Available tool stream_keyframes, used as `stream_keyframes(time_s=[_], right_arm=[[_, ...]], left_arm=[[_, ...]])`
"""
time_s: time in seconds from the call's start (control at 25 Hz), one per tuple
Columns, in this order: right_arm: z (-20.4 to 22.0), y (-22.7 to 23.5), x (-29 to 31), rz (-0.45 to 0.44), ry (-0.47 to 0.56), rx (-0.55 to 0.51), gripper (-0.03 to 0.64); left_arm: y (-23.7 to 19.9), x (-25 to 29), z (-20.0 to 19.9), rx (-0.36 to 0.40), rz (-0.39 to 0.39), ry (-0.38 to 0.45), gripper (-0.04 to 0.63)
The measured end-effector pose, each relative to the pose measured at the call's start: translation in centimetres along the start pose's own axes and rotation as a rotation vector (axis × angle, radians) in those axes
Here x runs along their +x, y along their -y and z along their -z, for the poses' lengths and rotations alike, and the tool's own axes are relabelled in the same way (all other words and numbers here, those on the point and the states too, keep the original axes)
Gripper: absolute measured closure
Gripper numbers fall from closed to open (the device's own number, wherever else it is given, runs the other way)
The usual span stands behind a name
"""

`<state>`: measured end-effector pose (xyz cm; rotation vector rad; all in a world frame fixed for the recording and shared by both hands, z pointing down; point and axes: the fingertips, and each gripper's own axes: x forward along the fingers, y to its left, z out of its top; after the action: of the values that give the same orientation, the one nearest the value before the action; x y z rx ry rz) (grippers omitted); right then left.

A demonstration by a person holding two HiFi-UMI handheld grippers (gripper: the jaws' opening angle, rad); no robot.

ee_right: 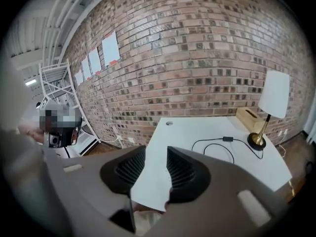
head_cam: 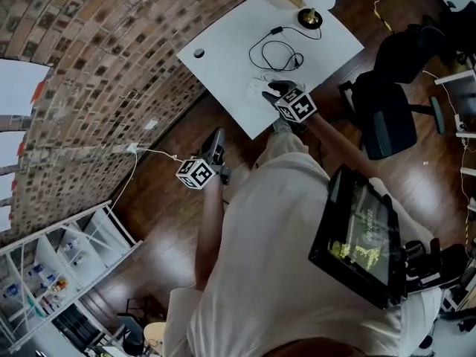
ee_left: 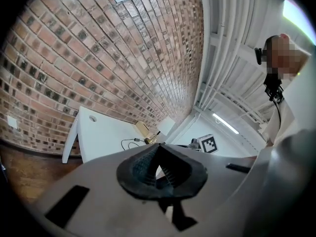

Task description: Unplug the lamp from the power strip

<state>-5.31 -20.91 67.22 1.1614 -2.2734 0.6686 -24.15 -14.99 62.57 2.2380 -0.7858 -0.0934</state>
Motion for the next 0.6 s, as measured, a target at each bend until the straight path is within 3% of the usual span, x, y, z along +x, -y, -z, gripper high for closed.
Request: stream_keyframes(time_s=[0.36, 0.6], right_arm=[[6.8, -2.3, -3.7, 0.032, 0.022, 0.143, 0.482], [10.0, -3.4, -7.7, 0.066, -0.02, 0.154, 0.482]], left_arm=[[2.1, -3.7, 3.8, -0.063, -0.001, -0.007, 0.595], [3.9, -4.9, 7.8, -0.136, 0.029, -0.043, 0.595]])
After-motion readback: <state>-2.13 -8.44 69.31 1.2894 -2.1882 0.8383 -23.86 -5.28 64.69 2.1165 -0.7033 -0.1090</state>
